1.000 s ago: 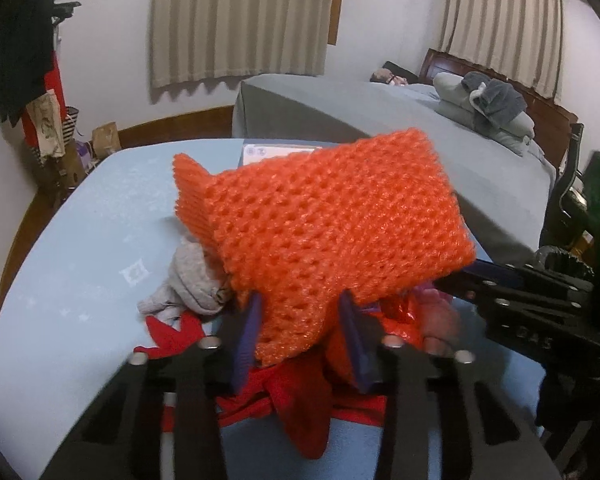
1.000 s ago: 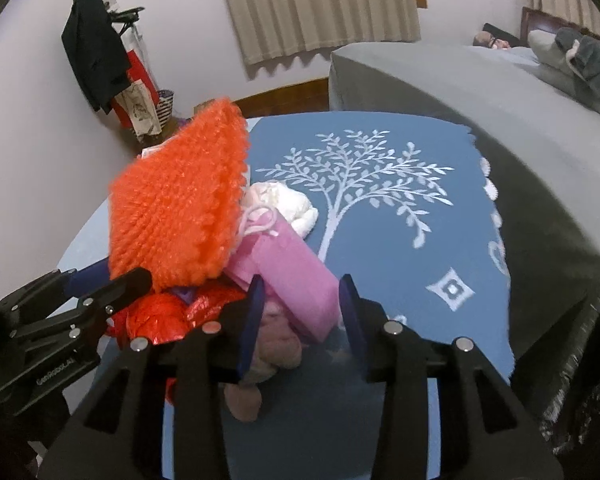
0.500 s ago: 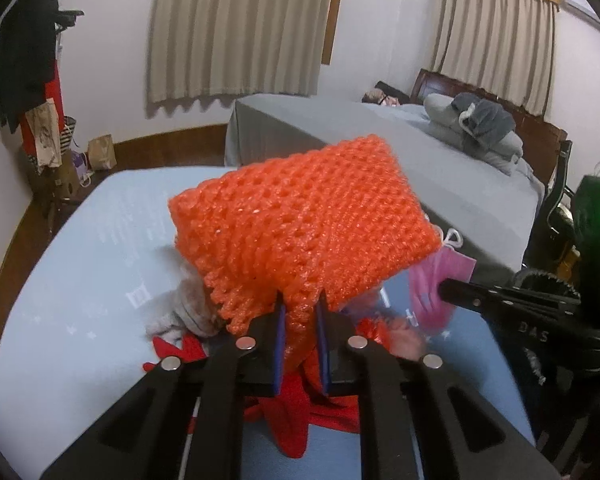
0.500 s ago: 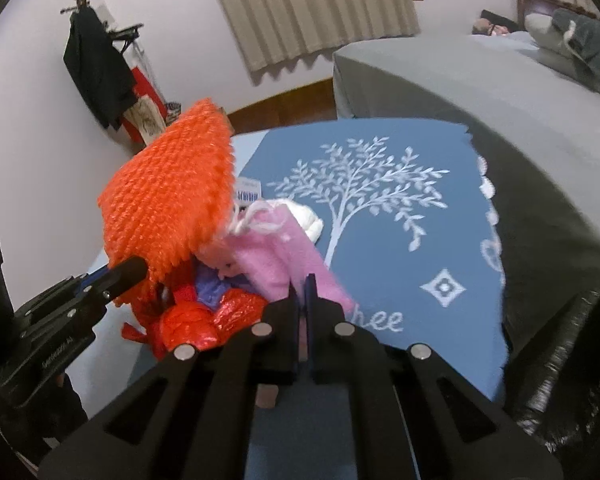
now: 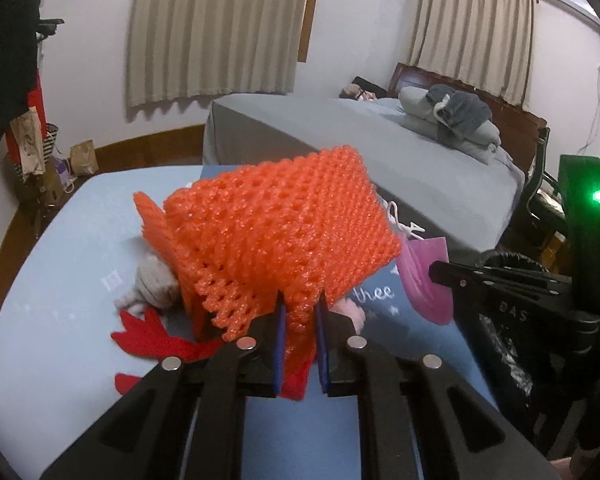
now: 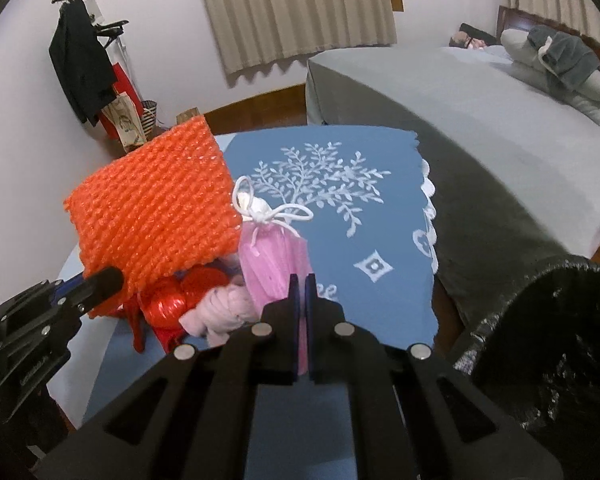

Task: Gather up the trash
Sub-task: 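Carry both items over the black bin and open both tools to drop them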

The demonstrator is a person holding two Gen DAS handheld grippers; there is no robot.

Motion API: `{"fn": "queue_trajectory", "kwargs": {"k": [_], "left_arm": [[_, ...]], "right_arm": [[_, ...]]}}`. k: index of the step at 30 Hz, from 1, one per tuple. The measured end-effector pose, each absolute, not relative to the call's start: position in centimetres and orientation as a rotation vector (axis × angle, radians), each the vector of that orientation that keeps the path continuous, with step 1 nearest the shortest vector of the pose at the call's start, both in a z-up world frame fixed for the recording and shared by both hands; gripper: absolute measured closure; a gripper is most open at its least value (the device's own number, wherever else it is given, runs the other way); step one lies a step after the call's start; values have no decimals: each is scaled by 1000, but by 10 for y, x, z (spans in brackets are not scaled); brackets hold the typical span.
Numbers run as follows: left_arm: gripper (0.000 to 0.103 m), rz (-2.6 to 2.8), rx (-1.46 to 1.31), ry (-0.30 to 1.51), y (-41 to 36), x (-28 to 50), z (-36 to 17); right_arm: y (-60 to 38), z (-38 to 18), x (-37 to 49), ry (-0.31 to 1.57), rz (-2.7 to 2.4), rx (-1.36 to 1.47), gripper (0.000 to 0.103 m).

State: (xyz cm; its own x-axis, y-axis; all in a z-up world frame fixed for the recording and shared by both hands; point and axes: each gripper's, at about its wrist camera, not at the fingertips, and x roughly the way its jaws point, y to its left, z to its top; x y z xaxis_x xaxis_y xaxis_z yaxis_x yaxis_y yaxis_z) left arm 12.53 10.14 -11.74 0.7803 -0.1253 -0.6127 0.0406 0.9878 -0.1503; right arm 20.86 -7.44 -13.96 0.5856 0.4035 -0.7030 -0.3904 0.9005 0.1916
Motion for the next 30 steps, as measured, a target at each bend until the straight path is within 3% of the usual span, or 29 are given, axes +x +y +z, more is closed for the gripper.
{"fn": "queue_trajectory", "kwargs": {"k": [3,5,7,9,11,20,26,28,30], "left_arm": [[90,-86,-135,683,99,125,-122],[90,-81,-135,691,100,126,-125],[90,-75,-136,697,99,124,-129],[90,-68,-140,706,101,124,-133],[90,-65,-138,710,102,123,-135],[90,-51,-127,712,101,123,-142],[90,-50,-123,712,101,125,-143],[90,-50,-123,712,101,125,-142],[90,-50,-123,709,101,125,-142]], "right_arm": [[-75,-149,209,846,474,35,95],[-75,-155,207,864,478,40,84],[-74,-158,204,870,483,43,65],[-74,-160,199,877,501,44,53],[-74,-159,194,870,511,47,47],[-74,-176,198,910,468,55,50],[-61,-195,199,938,466,16,65],[-57,-196,198,939,488,4,83],[-55,-195,196,940,501,-1,87]]}}
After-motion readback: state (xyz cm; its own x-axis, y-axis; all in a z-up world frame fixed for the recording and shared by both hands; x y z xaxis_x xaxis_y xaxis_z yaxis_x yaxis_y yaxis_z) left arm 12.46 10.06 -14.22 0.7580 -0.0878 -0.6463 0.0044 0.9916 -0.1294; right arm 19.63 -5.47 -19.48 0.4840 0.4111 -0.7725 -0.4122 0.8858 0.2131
